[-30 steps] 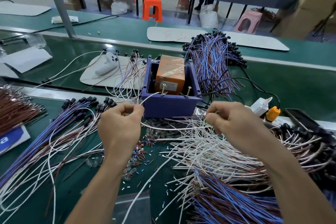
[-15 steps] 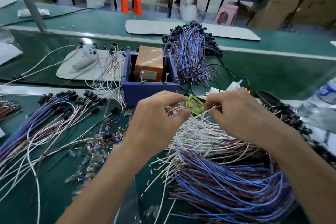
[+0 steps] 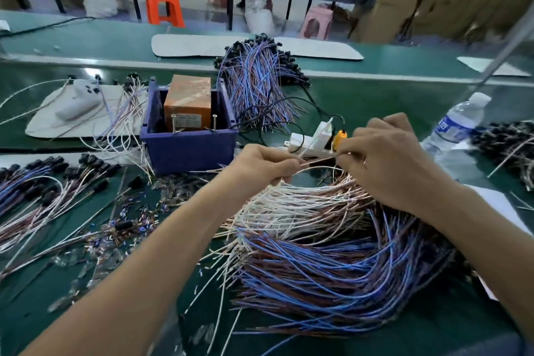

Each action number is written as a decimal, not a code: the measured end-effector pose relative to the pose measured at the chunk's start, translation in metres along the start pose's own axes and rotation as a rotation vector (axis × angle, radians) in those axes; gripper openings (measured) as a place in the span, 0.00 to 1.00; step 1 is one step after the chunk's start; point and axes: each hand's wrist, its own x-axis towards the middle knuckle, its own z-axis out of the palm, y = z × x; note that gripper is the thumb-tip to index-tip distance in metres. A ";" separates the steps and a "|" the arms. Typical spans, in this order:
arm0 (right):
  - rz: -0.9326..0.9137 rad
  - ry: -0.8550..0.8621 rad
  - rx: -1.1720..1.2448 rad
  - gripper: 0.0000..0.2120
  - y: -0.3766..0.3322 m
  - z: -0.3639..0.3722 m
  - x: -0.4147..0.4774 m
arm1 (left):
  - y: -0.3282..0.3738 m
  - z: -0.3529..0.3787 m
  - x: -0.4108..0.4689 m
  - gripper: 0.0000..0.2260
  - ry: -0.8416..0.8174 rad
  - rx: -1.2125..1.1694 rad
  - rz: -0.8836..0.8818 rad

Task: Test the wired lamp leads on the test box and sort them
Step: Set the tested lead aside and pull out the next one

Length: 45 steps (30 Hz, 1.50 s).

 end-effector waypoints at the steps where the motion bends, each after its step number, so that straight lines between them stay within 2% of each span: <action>1: -0.013 0.010 -0.053 0.12 0.007 0.004 -0.003 | -0.004 0.000 0.004 0.06 0.059 0.106 0.009; 4: -0.010 -0.023 -0.135 0.14 0.028 0.024 -0.011 | -0.019 0.006 0.008 0.07 0.143 0.404 0.047; 6: 0.036 -0.150 -0.134 0.15 0.040 0.041 -0.018 | -0.033 0.012 0.004 0.06 0.120 0.531 0.039; 9: 0.109 -0.378 -0.149 0.17 0.048 0.065 -0.030 | -0.052 0.011 -0.004 0.10 0.159 0.680 0.032; 14: 0.155 -0.464 -0.247 0.20 0.028 0.061 -0.028 | -0.067 -0.013 -0.017 0.07 0.231 0.704 0.107; 18: 0.089 -0.475 -0.324 0.14 -0.026 0.050 -0.013 | -0.072 -0.014 -0.026 0.08 0.231 0.653 0.120; 22: 0.041 -0.588 -0.171 0.21 -0.082 0.050 0.008 | -0.075 -0.031 -0.039 0.14 0.295 0.509 0.089; 25: 0.009 -0.516 0.009 0.24 -0.122 0.050 0.022 | -0.076 -0.069 -0.060 0.12 0.465 0.421 0.035; 29: -0.044 -0.454 0.250 0.21 -0.167 0.063 0.040 | -0.095 -0.132 -0.105 0.16 0.749 0.495 -0.104; 33: -0.015 -0.501 0.498 0.25 -0.205 0.083 0.059 | -0.120 -0.167 -0.147 0.15 0.775 0.608 -0.207; 39: -0.023 -0.601 0.547 0.24 -0.251 0.114 0.075 | -0.139 -0.194 -0.169 0.09 0.754 0.673 -0.179; 45: -0.010 -0.556 0.529 0.18 -0.262 0.128 0.071 | -0.149 -0.214 -0.160 0.02 0.992 0.738 -0.196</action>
